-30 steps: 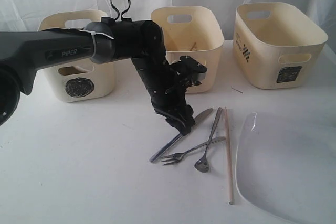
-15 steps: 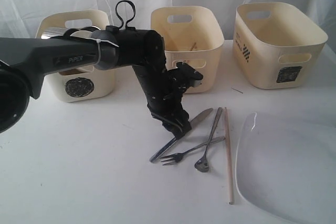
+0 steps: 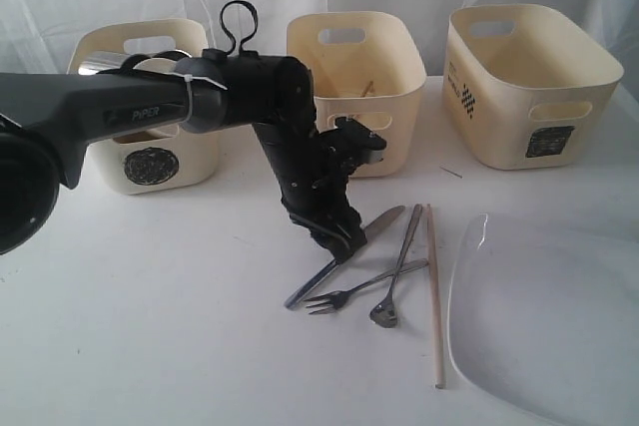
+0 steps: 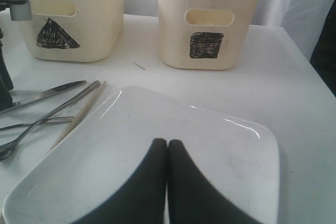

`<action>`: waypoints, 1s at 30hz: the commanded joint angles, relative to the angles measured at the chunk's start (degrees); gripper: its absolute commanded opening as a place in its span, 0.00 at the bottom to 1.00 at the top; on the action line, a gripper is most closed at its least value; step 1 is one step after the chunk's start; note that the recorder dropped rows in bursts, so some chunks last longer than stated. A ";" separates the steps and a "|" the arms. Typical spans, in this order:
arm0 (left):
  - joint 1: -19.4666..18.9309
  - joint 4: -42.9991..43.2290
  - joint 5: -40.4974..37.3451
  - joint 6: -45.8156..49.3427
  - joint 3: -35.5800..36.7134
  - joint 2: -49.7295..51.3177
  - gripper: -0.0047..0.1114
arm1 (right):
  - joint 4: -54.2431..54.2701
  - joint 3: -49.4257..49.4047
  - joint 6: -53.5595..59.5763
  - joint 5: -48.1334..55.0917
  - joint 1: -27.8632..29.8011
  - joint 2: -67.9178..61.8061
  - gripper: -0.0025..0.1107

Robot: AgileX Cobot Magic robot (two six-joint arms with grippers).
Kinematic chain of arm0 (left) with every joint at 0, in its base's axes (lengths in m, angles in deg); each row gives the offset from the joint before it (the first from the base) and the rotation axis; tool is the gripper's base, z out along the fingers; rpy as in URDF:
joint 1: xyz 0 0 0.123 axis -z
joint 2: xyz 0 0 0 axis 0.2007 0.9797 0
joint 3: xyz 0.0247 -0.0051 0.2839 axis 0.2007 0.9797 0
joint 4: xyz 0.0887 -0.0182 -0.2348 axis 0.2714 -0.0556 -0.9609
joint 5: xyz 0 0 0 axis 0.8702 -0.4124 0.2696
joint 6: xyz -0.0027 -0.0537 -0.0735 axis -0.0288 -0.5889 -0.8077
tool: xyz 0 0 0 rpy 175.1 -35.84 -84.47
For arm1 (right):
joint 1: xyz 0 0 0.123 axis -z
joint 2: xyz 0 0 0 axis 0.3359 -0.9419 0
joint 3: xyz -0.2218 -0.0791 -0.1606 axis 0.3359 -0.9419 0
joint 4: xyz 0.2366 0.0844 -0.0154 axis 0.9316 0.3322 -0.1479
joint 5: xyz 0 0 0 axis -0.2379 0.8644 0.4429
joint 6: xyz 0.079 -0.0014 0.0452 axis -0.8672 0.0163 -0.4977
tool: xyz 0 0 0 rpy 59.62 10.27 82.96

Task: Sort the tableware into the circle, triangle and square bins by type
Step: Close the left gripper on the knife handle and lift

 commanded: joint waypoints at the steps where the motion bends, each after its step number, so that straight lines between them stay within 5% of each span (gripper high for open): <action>1: 1.74 4.09 -5.32 -4.20 0.75 1.73 0.56 | 0.08 -0.37 0.27 -0.14 0.18 0.32 0.02; 16: 4.91 8.15 -8.55 -20.62 0.75 1.73 0.52 | 0.08 -0.37 0.27 -0.14 0.18 0.32 0.02; 18: 4.91 8.15 -9.97 -21.29 0.75 1.73 0.47 | 0.08 -0.37 0.27 -0.14 0.18 0.32 0.02; 25: 4.91 8.50 -10.56 -21.89 0.75 1.73 0.08 | 0.08 -0.37 0.27 -0.14 0.18 0.32 0.02; 30: 4.91 8.50 -10.56 -22.02 0.75 1.73 0.04 | 0.08 -0.37 0.27 -0.14 0.18 0.32 0.02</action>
